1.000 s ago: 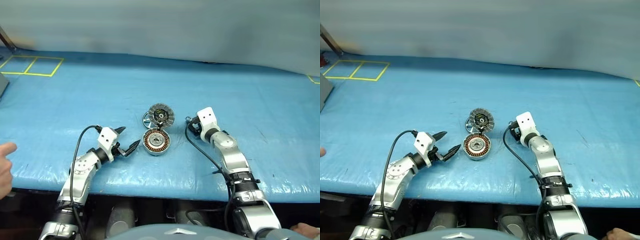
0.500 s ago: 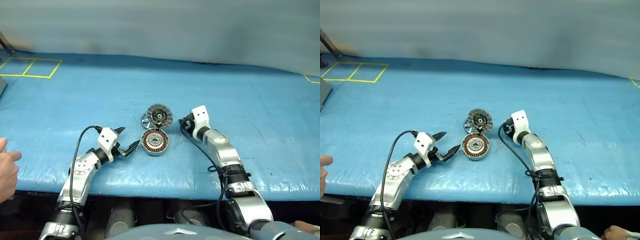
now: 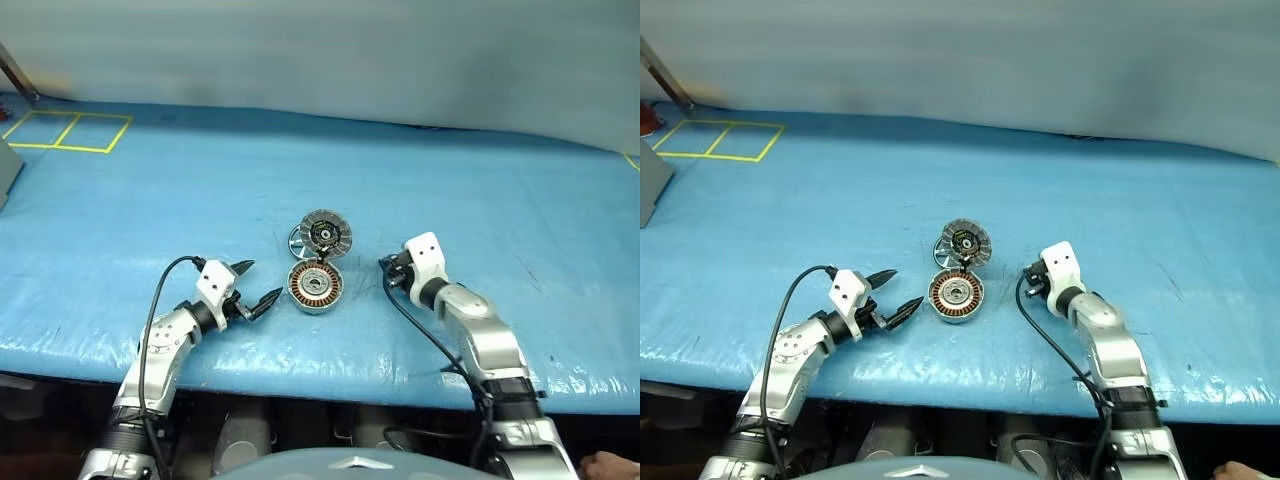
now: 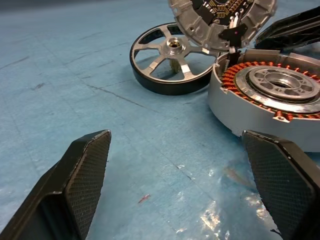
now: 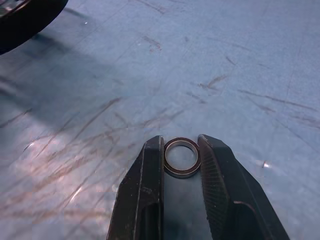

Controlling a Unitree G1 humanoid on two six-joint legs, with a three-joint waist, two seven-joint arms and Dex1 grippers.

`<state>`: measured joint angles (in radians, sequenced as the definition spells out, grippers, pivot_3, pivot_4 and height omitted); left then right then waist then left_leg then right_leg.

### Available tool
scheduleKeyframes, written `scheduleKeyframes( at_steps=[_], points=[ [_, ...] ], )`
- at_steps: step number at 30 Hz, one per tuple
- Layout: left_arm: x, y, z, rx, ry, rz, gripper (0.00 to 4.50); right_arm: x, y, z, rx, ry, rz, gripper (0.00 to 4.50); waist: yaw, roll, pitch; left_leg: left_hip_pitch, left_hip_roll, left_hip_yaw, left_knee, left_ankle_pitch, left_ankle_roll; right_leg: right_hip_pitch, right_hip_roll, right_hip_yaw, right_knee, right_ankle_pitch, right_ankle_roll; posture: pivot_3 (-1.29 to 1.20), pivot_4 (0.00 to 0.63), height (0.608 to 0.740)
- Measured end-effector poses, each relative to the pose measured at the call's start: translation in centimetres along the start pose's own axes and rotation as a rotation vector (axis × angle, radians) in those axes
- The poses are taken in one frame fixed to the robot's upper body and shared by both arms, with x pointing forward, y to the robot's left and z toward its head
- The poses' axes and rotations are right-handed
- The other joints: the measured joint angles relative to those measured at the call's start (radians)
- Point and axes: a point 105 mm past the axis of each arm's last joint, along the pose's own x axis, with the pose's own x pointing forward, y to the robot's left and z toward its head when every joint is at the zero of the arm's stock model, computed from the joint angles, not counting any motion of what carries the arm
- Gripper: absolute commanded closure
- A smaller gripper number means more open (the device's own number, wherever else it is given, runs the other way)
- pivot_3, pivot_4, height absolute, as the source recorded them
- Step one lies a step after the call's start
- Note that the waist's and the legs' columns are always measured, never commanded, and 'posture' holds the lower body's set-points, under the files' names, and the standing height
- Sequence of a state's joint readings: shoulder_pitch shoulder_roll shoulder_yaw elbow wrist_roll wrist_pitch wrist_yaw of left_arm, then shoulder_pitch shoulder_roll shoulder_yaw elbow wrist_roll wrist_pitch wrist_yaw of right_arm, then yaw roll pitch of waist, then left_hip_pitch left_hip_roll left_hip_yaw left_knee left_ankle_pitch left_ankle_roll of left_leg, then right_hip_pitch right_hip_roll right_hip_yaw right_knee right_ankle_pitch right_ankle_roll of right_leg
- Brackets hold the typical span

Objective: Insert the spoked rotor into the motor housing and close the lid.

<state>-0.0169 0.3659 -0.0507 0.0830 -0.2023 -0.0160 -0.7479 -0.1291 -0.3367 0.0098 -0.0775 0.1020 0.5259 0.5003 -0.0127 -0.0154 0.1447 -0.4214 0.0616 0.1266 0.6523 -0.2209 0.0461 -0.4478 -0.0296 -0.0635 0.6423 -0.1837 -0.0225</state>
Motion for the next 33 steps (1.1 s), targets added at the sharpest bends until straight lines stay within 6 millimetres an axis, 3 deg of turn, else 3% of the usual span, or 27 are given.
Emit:
scheduleKeyframes(
  at_steps=[3,8,16,22,33],
  points=[
    [0.0,-0.3,0.1,-0.002,-0.007,-0.030,0.00,-1.0,1.8,0.6,-0.023,-0.009,0.116,3.85,-0.004,0.000,0.000,0.000,0.000,0.000,0.000,0.000,0.000,0.000,0.001,0.000,0.001,0.000,0.000,0.00,0.150,0.740],
    [-0.1,-0.6,0.3,0.010,-0.018,-0.070,0.00,-2.1,5.7,3.4,-0.106,-0.090,0.338,3.85,0.000,0.000,0.001,0.001,0.000,-0.003,0.000,0.000,0.000,0.000,0.001,-0.002,-0.001,0.000,0.000,0.00,0.150,0.740],
    [-0.2,-0.9,0.5,0.021,-0.030,-0.095,0.00,-1.1,11.0,5.1,-0.164,-0.154,0.536,3.85,0.001,0.000,0.001,-0.005,0.000,-0.007,0.000,-0.001,-0.001,-0.001,0.001,-0.006,-0.004,-0.001,0.000,0.00,0.150,0.740],
    [-0.2,-1.1,0.6,0.015,-0.040,-0.106,0.00,1.0,11.4,4.5,-0.180,-0.128,0.528,3.85,0.003,0.000,0.001,-0.007,0.000,-0.009,0.002,0.000,0.000,-0.001,0.001,-0.007,-0.004,0.000,0.000,0.00,0.150,0.740],
    [-0.4,-1.2,0.4,0.002,-0.039,-0.094,0.00,1.2,11.3,3.9,-0.201,-0.104,0.533,3.85,0.002,0.000,0.001,-0.007,0.000,-0.010,0.003,0.000,0.000,-0.001,0.001,-0.008,-0.004,0.000,0.000,0.00,0.150,0.740]
  ],
)
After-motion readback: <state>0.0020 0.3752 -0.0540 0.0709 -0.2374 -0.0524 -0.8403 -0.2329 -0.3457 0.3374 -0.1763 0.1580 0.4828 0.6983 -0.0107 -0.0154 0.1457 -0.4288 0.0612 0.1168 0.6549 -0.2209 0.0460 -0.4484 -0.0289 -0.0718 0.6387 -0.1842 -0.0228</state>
